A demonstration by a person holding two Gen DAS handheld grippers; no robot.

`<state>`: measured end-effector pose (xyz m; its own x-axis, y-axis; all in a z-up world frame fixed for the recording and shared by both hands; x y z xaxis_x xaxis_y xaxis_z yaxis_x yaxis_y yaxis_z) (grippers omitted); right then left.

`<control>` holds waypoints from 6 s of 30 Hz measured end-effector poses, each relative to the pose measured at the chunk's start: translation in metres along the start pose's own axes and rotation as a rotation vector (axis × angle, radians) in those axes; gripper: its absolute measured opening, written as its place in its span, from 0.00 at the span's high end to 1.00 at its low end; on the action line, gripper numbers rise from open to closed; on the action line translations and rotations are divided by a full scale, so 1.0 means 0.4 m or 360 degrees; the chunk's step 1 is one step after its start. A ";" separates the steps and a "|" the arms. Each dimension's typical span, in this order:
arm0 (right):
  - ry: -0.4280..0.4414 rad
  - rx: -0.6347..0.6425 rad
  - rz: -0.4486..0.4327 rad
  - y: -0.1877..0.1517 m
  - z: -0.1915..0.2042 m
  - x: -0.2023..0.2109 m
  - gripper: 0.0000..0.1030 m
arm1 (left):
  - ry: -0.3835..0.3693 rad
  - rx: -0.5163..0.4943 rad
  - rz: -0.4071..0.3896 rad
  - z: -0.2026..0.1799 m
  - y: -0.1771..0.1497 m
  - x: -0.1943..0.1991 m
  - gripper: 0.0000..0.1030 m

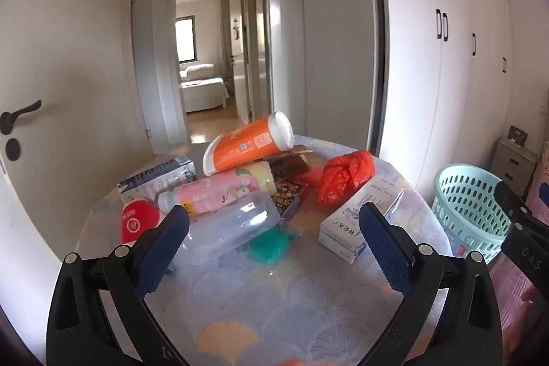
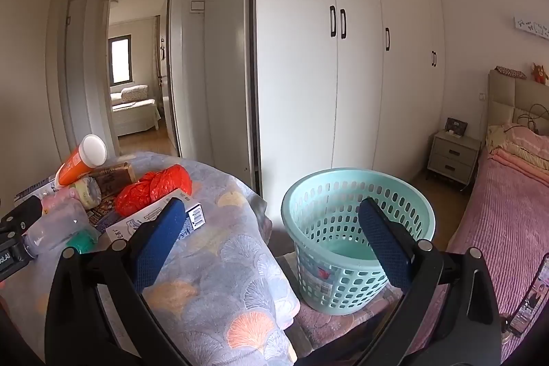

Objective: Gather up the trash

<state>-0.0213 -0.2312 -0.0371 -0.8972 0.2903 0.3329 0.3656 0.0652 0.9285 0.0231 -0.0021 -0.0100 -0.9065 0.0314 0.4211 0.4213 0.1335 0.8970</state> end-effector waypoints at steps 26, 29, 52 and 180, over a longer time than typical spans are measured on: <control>-0.0018 -0.0021 0.0030 -0.016 -0.010 -0.014 0.07 | -0.0099 0.0047 -0.0051 0.007 -0.007 0.004 0.07; -0.0015 -0.0022 0.0038 -0.020 -0.011 -0.018 0.07 | -0.0089 0.0042 -0.0049 0.005 -0.012 0.001 0.07; 0.0022 -0.0006 0.0073 -0.009 0.014 -0.043 0.07 | -0.0063 0.0131 -0.0026 0.064 0.003 -0.013 0.07; 0.0162 -0.0390 0.0598 -0.048 -0.394 -0.355 0.53 | -0.1160 -0.0121 0.0828 -0.633 0.015 -0.351 0.46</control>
<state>0.0602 -0.4240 -0.0762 -0.7378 0.1544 0.6572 0.6119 -0.2581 0.7476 0.1601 -0.2566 -0.0295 -0.3824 0.6941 0.6099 0.7609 -0.1380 0.6341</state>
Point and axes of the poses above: each gripper's, at about its wrist camera, not at the fingertips, and x roughly against the way its jaws point, z to its left, y to its top, the point moved 3 cm from there along -x, roughly the way its jaws point, and after that the axes turned 12 degrees about x, right-handed, at the moved point
